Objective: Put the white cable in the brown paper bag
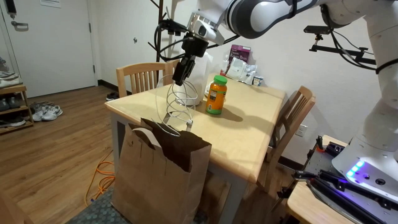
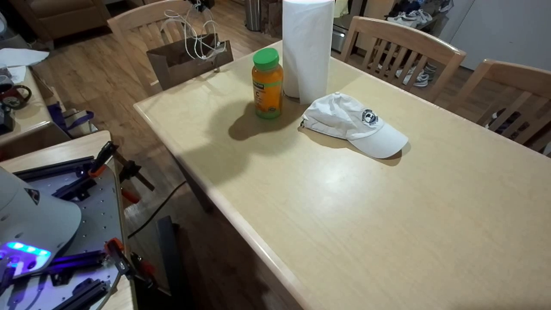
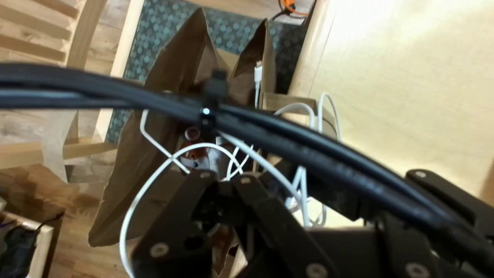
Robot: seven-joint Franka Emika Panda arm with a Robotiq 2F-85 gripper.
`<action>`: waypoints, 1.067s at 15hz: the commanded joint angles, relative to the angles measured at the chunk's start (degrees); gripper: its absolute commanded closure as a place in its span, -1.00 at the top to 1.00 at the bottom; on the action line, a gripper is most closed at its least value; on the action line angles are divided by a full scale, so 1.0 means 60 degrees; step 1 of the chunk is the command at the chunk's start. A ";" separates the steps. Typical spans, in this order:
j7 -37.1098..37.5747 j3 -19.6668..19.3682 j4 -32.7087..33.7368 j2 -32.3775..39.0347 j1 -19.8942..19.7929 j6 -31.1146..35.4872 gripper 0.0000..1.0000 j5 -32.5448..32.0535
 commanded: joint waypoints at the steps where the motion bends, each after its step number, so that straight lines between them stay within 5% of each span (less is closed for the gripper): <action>1: 0.0129 -0.1715 -0.0678 -0.1799 0.1285 0.1419 -0.93 0.0249; 8: 0.1044 -0.4296 -0.1610 -0.2976 0.3921 0.2480 -0.93 0.0674; 16: 0.1006 -0.5380 -0.2295 -0.3031 0.5674 0.2552 -0.92 0.0516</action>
